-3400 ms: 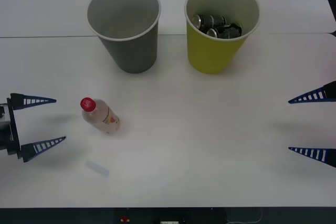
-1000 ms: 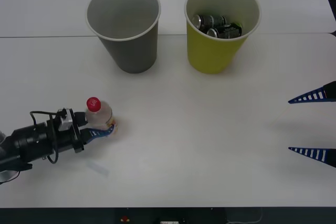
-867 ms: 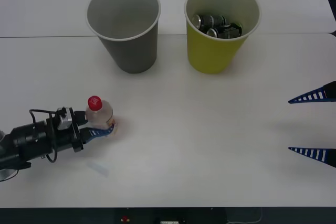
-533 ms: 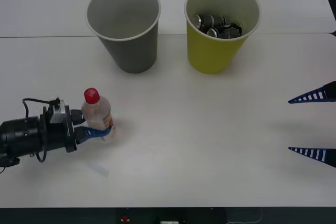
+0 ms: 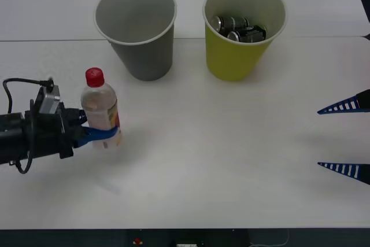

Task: Put the can into the green bin and the plastic bottle into the gray bin

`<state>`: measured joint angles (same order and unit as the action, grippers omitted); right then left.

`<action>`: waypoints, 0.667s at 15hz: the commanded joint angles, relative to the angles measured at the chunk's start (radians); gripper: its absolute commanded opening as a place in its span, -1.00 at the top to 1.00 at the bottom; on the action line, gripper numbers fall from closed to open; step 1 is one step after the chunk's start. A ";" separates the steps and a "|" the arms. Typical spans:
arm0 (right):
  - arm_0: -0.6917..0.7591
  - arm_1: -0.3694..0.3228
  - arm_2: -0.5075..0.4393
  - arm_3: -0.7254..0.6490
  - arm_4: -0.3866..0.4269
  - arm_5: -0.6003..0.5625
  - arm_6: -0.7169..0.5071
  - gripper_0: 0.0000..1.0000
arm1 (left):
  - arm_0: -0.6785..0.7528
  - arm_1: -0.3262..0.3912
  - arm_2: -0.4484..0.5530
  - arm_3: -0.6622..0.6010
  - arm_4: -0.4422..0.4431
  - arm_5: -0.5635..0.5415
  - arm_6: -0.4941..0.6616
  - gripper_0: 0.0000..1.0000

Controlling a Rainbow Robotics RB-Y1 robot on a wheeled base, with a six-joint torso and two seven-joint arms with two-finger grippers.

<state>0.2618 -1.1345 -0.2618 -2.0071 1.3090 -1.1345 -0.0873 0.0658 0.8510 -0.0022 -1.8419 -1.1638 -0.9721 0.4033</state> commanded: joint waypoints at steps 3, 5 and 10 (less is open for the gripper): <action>0.000 0.000 0.000 0.000 0.000 0.000 0.000 -1.00 | 0.052 -0.001 0.160 -0.257 -0.226 -0.025 0.513 1.00; 0.000 0.000 0.000 0.000 0.000 0.000 0.000 -1.00 | 0.049 -0.001 0.220 -0.336 -0.298 -0.054 0.694 1.00; 0.000 0.000 0.000 0.000 0.000 0.000 0.000 -1.00 | -0.112 0.000 0.252 -0.431 -0.459 -0.157 0.939 1.00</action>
<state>0.2618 -1.1345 -0.2618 -2.0071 1.3090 -1.1345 -0.0873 -0.0108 0.8513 0.2500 -2.2745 -1.5964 -1.1043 1.3390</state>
